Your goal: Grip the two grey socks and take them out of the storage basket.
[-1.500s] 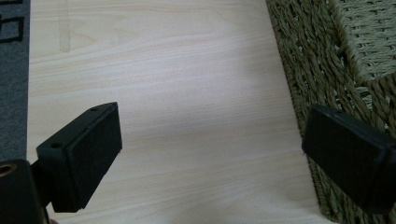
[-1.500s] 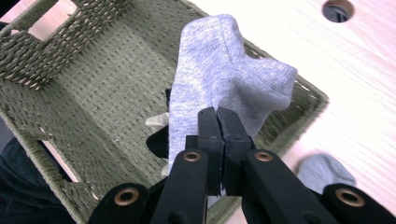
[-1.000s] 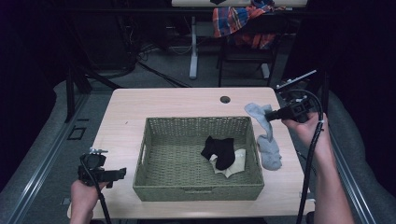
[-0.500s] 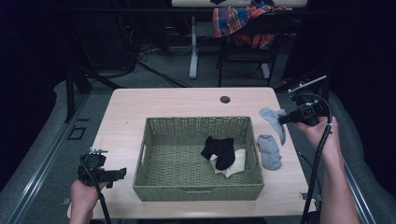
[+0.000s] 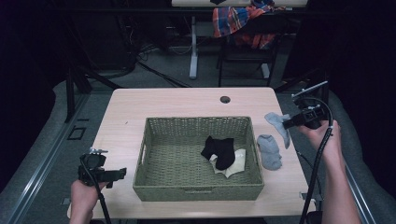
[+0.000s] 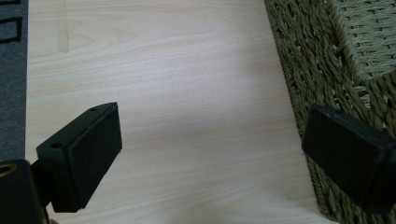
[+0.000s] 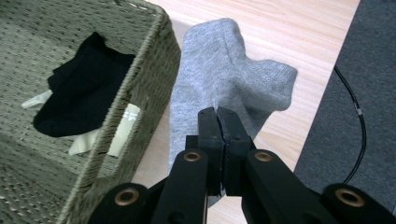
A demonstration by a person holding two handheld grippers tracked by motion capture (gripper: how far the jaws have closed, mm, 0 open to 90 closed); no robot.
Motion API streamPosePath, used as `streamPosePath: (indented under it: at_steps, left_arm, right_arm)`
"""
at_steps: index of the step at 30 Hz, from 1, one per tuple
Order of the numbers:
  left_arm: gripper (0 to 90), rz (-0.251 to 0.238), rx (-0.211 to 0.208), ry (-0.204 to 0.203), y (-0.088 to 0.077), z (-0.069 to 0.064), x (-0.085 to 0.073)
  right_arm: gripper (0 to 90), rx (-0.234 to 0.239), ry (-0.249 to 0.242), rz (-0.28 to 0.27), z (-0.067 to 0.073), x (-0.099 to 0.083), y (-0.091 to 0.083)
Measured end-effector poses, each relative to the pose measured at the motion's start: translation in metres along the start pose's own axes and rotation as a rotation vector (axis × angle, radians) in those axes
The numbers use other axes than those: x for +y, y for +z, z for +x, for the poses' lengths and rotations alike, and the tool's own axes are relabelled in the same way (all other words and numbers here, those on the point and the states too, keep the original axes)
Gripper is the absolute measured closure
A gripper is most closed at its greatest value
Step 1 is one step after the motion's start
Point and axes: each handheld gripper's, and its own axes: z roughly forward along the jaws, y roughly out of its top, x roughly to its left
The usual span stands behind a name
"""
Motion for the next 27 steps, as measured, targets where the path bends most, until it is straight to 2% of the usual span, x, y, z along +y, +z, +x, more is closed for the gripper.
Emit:
streamPosePath:
  at_steps: [14, 18, 27]
  left_arm:
    - [5.1, 0.001, -0.004, -0.001, 0.000, 0.001, 0.000]
    - [5.0, 0.000, -0.002, 0.000, 0.000, 0.000, 0.000]
    - [5.1, 0.000, -0.001, 0.000, 0.000, 0.000, 0.000]
  right_arm:
    - [89.6, -0.014, 0.011, 0.059, -0.007, -0.002, 0.025]
    - [89.6, -0.017, 0.015, 0.086, -0.008, -0.003, 0.037]
    - [89.6, -0.020, -0.009, 0.157, -0.007, -0.004, 0.071]
